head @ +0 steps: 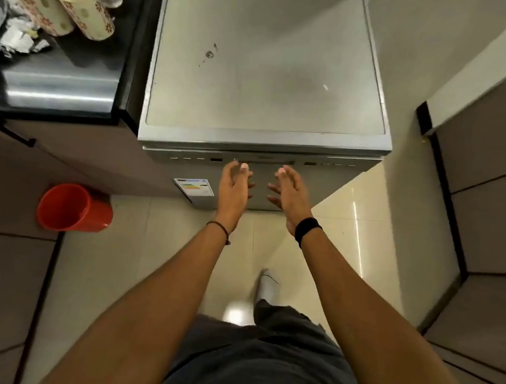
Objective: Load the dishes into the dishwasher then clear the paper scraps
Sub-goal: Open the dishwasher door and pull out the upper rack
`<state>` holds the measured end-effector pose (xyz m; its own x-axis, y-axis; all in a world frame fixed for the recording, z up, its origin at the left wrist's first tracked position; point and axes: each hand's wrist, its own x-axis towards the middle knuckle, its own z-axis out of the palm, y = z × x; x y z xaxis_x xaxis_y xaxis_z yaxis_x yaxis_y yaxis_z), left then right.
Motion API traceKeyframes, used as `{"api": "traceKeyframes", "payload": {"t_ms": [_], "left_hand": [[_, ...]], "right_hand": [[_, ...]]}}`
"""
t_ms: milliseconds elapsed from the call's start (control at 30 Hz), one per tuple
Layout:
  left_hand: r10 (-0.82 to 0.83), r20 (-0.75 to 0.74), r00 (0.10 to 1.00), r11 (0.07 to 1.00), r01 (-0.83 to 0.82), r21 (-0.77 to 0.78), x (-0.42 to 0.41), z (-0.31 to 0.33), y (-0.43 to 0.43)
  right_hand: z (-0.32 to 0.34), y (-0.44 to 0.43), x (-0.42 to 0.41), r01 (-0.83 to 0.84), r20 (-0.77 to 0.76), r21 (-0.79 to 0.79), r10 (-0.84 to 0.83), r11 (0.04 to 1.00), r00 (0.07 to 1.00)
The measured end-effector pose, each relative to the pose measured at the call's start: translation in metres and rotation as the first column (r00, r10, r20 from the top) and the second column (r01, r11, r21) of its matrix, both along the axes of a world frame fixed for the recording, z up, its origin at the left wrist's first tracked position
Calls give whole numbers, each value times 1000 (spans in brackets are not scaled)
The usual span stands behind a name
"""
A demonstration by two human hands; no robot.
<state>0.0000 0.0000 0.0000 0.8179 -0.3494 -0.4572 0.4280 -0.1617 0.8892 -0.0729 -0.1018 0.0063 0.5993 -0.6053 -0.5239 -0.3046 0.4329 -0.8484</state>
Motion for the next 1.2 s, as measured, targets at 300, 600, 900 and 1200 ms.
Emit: {"api": "traceKeyframes", "payload": {"t_ms": [300, 600, 900, 1200], "left_hand": [[291, -346, 892, 940, -333, -69, 28, -11, -48], [340, -582, 739, 807, -547, -223, 35, -11, -58], [271, -486, 831, 940, -336, -50, -13, -12, -19], [-550, 575, 605, 759, 74, 647, -7, -19, 7]], "right_hand": [[-15, -36, 42, 194, -3, 466, -218, 863, 976], [-24, -39, 46, 284, 27, 585, -368, 759, 929], [-38, -3, 5, 275, -66, 505, -282, 818, 957], [-38, 28, -54, 35, -296, 111, -1, 993, 955]]}}
